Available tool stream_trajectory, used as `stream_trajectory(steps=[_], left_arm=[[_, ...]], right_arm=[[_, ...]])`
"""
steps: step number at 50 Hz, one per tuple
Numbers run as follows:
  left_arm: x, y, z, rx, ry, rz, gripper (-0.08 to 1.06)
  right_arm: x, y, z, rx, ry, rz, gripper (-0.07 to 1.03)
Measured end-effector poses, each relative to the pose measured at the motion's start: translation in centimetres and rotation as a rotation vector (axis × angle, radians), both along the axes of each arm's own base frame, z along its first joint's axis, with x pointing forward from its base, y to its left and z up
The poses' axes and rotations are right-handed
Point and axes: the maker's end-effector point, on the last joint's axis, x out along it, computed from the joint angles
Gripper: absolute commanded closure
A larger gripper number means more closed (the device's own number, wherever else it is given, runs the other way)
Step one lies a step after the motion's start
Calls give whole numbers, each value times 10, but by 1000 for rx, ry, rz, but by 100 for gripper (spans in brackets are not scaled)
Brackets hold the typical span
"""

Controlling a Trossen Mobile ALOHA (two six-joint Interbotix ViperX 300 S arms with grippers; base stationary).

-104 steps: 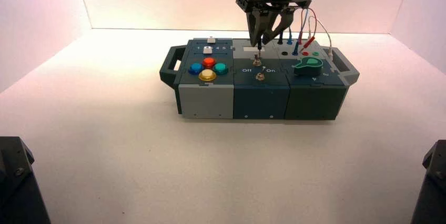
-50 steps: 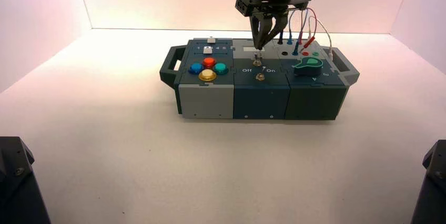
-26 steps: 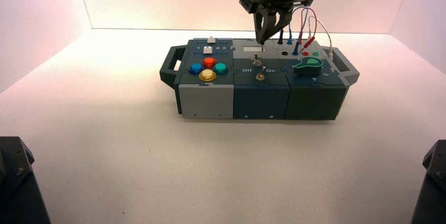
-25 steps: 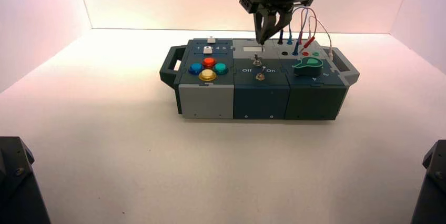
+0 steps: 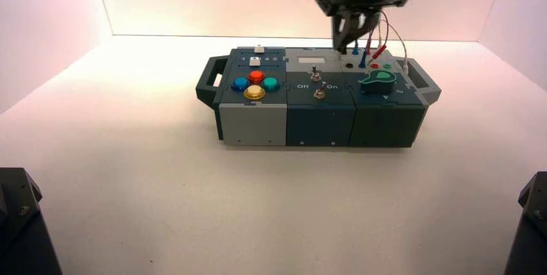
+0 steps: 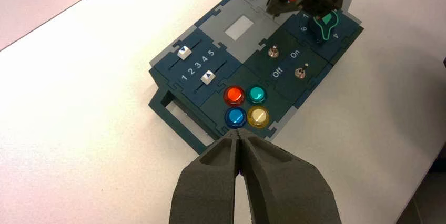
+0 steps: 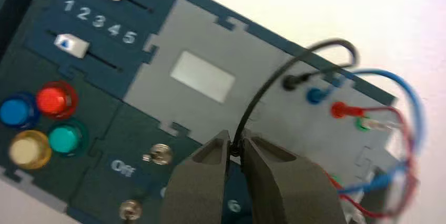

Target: Insert the black wire.

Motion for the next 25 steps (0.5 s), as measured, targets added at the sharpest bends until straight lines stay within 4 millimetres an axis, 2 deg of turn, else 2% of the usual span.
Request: stream_trajectory(steps=[9,25], left_arm=[[1,0,-1,3,4,1,101],[1,0,-1,2,4,2,101]], right_arm=[[2,-10,2,1,-25,-17,98],[5,-9,1,14,-61,-15,98]])
